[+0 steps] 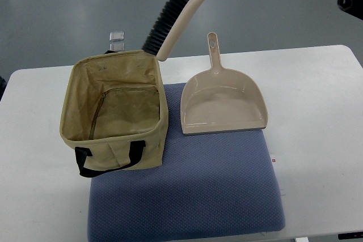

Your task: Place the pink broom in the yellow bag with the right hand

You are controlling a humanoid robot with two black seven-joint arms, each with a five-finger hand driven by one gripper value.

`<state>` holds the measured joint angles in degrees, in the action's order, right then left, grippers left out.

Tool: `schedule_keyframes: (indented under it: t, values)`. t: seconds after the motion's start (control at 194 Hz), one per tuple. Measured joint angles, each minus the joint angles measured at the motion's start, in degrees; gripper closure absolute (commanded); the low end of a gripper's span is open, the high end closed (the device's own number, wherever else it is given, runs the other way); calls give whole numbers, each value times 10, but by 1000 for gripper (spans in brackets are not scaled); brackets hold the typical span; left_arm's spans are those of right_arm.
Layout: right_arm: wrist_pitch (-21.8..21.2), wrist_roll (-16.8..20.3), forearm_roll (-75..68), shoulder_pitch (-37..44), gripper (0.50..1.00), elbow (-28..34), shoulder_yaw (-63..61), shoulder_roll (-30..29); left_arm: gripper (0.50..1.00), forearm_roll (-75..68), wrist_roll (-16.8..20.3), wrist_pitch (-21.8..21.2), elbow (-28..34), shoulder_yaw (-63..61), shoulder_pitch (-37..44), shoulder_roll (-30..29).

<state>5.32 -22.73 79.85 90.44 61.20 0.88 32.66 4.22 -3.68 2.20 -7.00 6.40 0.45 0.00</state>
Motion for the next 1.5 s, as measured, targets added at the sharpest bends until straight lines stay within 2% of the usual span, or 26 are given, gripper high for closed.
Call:
schedule_keyframes:
  t: [0.237, 0.402, 0.412, 0.417, 0.422, 0.428, 0.438, 0.443, 0.479, 0.505, 0.556, 0.598, 0.726, 0.752, 0.804, 1.175, 1.329, 1.499]
  values:
    - [3, 2, 10, 2, 1000, -2, 4, -97, 500, 0, 0, 0, 0, 0, 0, 0]
    - [4, 2, 30, -23, 1000, -2, 7, -137, 500, 0, 0, 0, 0, 0, 0, 0]
    - [5, 2, 30, -24, 989, -3, 7, -139, 500, 0, 0, 0, 0, 0, 0, 0]
    - [5, 2, 30, -25, 961, -3, 7, -139, 500, 0, 0, 0, 0, 0, 0, 0]
    - [5, 2, 31, -25, 961, -3, 7, -140, 500, 0, 0, 0, 0, 0, 0, 0]
    - [5, 2, 31, -26, 938, -3, 7, -141, 500, 0, 0, 0, 0, 0, 0, 0]
    - [5, 2, 31, -27, 938, -3, 7, -142, 500, 0, 0, 0, 0, 0, 0, 0]
    - [5, 2, 31, -28, 920, -3, 7, -143, 500, 0, 0, 0, 0, 0, 0, 0]
    - [6, 2, 32, -30, 879, -3, 7, -149, 500, 0, 0, 0, 0, 0, 0, 0]
    - [6, 2, 33, -32, 832, -4, 6, -152, 500, 0, 0, 0, 0, 0, 0, 0]
    - [8, 2, 33, -34, 799, -6, 5, -156, 500, 0, 0, 0, 0, 0, 0, 0]
    - [9, 2, 33, -37, 750, -8, 4, -158, 500, 0, 0, 0, 0, 0, 0, 0]
    - [11, 2, 33, -44, 701, -16, 2, -159, 500, 0, 0, 0, 0, 0, 0, 0]
    - [11, 2, 33, -45, 673, -17, 1, -159, 500, 0, 0, 0, 0, 0, 0, 0]
    - [11, 1, 31, -46, 650, -18, 1, -160, 500, 0, 0, 0, 0, 0, 0, 0]
    - [11, 0, 20, -63, 646, -19, -29, -143, 500, 0, 0, 0, 0, 0, 0, 0]
    - [2, 3, -23, -116, 646, -21, -108, -112, 500, 0, 0, 0, 0, 0, 0, 0]
    - [-8, 17, -165, -189, 644, -30, -185, -75, 500, 0, 0, 0, 0, 0, 0, 0]
